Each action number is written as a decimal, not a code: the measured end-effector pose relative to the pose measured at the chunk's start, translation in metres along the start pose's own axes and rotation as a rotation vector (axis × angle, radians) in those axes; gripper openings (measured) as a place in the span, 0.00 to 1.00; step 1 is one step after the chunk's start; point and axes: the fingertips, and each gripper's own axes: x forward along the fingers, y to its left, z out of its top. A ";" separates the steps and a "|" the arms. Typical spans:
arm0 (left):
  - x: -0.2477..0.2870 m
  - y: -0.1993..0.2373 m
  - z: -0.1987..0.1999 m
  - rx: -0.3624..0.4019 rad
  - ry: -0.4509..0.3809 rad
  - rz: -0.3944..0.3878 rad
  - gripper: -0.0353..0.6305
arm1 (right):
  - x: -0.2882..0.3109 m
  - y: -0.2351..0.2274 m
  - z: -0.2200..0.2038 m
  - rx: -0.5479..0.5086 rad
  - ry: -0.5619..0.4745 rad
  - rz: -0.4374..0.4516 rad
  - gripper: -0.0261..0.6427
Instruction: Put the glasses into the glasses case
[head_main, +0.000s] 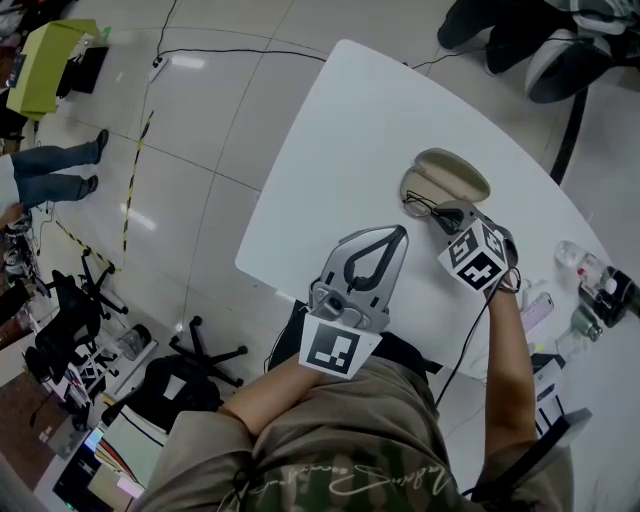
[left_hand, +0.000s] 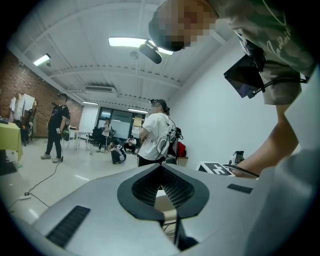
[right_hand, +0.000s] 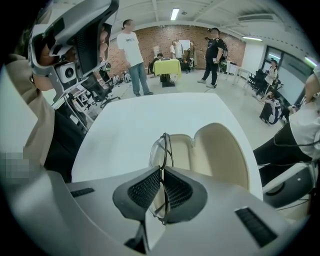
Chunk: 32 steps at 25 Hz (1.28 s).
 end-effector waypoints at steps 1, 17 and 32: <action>0.000 0.000 0.000 -0.002 0.001 -0.001 0.05 | 0.001 0.000 0.000 -0.001 0.001 0.002 0.09; 0.002 -0.004 -0.007 -0.026 0.024 -0.011 0.05 | 0.011 -0.020 -0.010 0.020 0.000 -0.069 0.07; 0.003 -0.007 -0.015 -0.031 0.041 -0.033 0.05 | 0.017 -0.034 -0.002 -0.006 0.015 -0.120 0.07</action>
